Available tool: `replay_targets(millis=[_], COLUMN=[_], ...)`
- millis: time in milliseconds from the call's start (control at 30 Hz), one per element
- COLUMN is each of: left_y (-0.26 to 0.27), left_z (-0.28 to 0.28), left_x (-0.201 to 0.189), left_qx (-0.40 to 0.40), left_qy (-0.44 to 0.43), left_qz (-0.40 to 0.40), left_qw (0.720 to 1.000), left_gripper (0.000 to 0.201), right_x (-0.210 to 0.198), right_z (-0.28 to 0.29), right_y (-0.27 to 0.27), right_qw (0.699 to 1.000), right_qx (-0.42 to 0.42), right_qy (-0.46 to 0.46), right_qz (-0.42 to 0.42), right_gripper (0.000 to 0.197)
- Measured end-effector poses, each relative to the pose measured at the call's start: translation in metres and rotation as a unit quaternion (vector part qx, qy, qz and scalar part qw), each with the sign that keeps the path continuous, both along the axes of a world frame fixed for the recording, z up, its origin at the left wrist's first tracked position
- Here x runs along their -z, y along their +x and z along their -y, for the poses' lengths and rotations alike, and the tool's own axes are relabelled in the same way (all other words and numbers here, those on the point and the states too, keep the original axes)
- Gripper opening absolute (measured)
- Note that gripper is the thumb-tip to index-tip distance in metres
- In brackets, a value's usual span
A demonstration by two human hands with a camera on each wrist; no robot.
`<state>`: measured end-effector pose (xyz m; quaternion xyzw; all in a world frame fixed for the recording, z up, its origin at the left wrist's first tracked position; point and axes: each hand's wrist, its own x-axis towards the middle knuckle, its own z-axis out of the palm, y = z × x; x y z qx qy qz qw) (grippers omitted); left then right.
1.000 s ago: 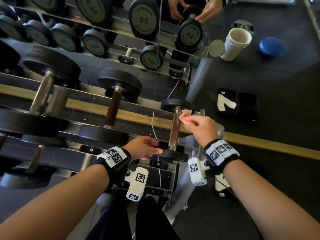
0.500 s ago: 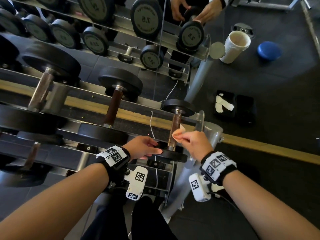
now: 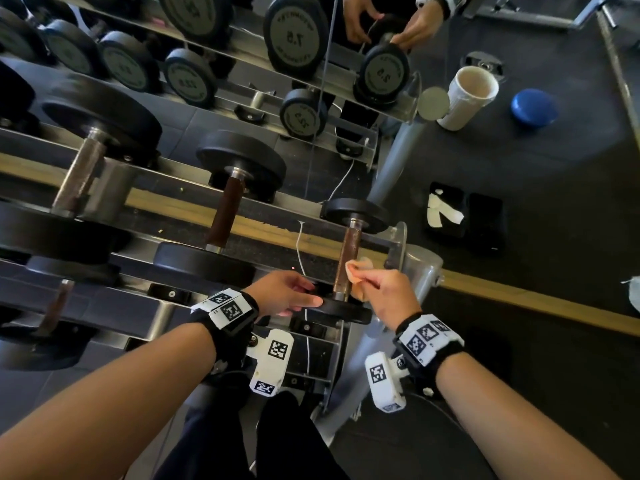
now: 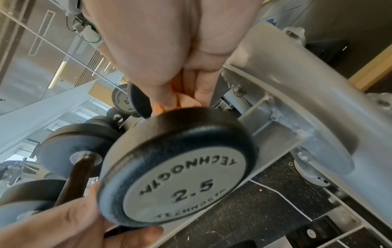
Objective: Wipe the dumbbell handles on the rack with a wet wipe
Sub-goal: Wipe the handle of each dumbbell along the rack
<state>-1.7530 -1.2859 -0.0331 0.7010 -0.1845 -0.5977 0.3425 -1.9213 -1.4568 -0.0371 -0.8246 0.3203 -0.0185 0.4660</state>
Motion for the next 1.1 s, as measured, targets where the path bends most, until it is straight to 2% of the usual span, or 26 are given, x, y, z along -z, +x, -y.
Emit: replay_targets(millis=[100, 200, 267, 333, 433, 533, 600, 767, 833, 933, 1000, 1100], left_y=[-0.001, -0.003, -0.005, -0.006, -0.007, -0.009, -0.009, -0.011, -0.011, -0.011, -0.011, -0.011], left_z=[0.001, 0.0, 0.0, 0.0, -0.001, -0.002, -0.003, -0.004, -0.005, -0.005, -0.005, -0.005], left_x=[-0.002, -0.004, -0.004, -0.004, -0.004, -0.003, -0.003, 0.0, 0.0, -0.001, -0.001, -0.001], left_qx=[0.004, -0.003, -0.009, -0.018, -0.024, -0.024, -0.021, -0.03, -0.031, -0.035, -0.038, -0.035], left_qy=[0.0, -0.003, -0.005, -0.005, -0.005, -0.005, -0.005, -0.005, -0.007, -0.006, -0.005, -0.003], left_qz=[0.002, 0.001, -0.002, -0.002, 0.008, 0.019, 0.026, 0.023, 0.018, 0.007, 0.008, 0.011], left_qw=[1.0, 1.0, 1.0, 1.0, 1.0, 1.0, 0.999, 0.999, 0.999, 0.999, 0.999, 0.999], left_gripper=[0.031, 0.031, 0.031, 0.033, 0.031, 0.026, 0.025, 0.031, 0.029, 0.029, 0.03, 0.031], right_x=[-0.018, -0.042, -0.052, -0.056, -0.056, -0.046, -0.042, -0.043, -0.038, -0.032, -0.031, -0.033], right_z=[0.012, 0.022, 0.029, 0.034, 0.035, 0.04, 0.047, 0.046, 0.041, 0.037, 0.034, 0.03], right_y=[0.003, 0.016, 0.031, 0.045, 0.058, 0.06, 0.06, 0.062, 0.058, 0.051, 0.046, 0.043], right_qw=[0.999, 0.997, 0.985, 0.967, 0.924, 0.849, 0.812, 0.756, 0.748, 0.774, 0.777, 0.748], right_qx=[-0.02, -0.049, -0.108, -0.19, -0.33, -0.444, -0.467, -0.504, -0.498, -0.471, -0.486, -0.547], right_qy=[0.021, -0.051, -0.113, -0.164, -0.195, -0.278, -0.325, -0.397, -0.414, -0.39, -0.37, -0.366], right_qz=[-0.02, 0.036, 0.07, 0.053, 0.022, -0.069, -0.127, -0.126, -0.145, -0.165, -0.155, -0.089], right_gripper=[0.031, 0.035, 0.036, 0.035, 0.031, 0.03, 0.037, 0.054, 0.05, 0.045, 0.048, 0.057])
